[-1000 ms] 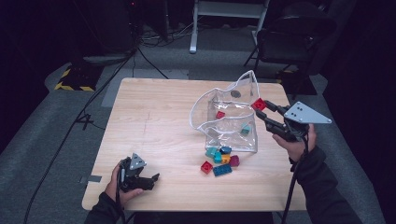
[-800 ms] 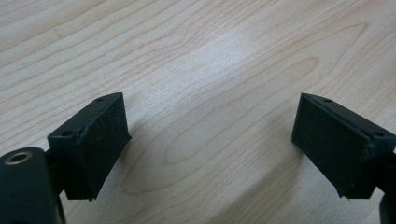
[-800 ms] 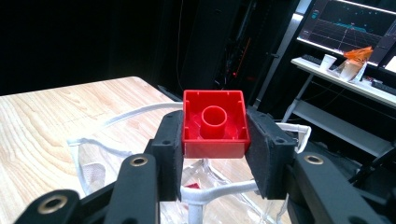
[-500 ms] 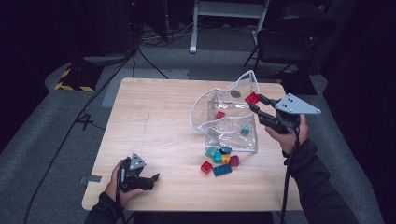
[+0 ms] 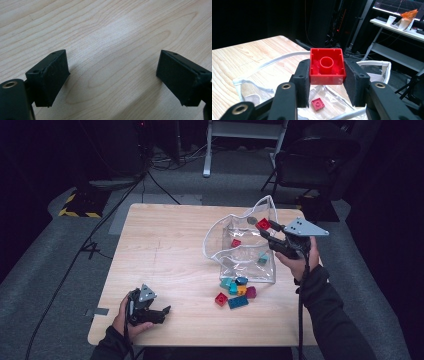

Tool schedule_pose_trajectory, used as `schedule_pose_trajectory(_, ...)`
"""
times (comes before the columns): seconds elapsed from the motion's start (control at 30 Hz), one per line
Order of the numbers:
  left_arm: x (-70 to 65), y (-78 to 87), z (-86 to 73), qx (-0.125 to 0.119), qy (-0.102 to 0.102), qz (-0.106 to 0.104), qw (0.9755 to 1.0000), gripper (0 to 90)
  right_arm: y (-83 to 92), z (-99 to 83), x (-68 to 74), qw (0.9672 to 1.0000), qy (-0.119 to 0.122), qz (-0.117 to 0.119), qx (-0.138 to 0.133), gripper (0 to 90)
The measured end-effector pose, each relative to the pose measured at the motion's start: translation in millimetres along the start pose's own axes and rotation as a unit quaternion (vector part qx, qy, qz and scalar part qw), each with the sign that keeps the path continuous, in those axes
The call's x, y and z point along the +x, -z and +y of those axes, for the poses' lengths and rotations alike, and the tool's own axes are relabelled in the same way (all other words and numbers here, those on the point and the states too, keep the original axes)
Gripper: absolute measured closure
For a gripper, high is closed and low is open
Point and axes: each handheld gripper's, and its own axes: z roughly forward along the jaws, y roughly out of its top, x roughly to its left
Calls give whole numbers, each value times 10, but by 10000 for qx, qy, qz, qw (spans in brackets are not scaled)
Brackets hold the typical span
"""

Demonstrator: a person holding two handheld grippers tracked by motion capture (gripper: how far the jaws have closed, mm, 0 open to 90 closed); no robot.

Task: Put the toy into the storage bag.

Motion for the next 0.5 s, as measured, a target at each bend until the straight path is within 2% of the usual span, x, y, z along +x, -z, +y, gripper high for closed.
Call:
schedule_pose_trajectory(0.27, 0, 0, 0, 1, 0, 1, 10000, 111, -30, -58, 2, 10000, -18, -62, 51, 556)
schedule_pose_trajectory(0.5, 0, 0, 0, 1, 0, 1, 10000, 111, 77, -56, 21, 9999, 75, -86, -66, 533)
